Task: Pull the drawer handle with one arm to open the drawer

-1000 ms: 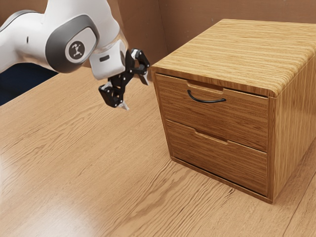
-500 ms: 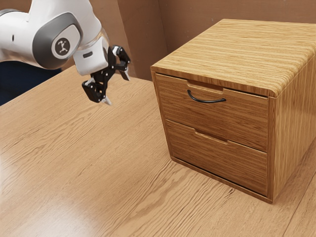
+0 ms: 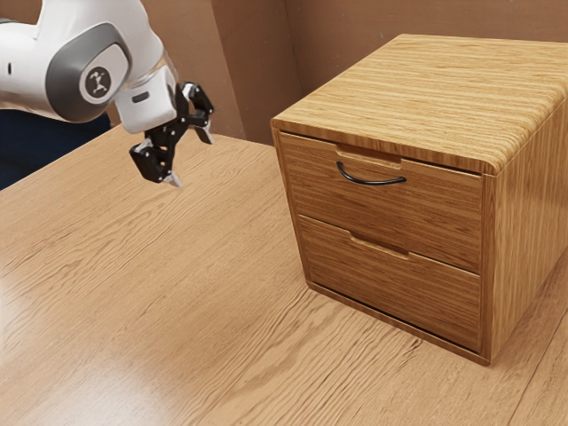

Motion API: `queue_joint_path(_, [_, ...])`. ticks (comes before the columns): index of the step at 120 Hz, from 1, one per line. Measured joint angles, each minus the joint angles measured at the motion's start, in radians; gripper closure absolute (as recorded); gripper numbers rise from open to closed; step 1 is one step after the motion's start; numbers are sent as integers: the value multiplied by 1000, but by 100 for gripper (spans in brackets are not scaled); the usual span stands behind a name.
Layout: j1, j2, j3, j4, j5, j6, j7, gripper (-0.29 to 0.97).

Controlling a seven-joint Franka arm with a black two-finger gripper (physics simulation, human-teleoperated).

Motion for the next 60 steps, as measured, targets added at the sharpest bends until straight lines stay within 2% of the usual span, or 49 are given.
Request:
queue_joint_path(26, [26, 3, -8, 0, 0, -1, 1, 2])
queue_joint_path(60, [-3, 9, 37, 3, 6, 6, 2, 2])
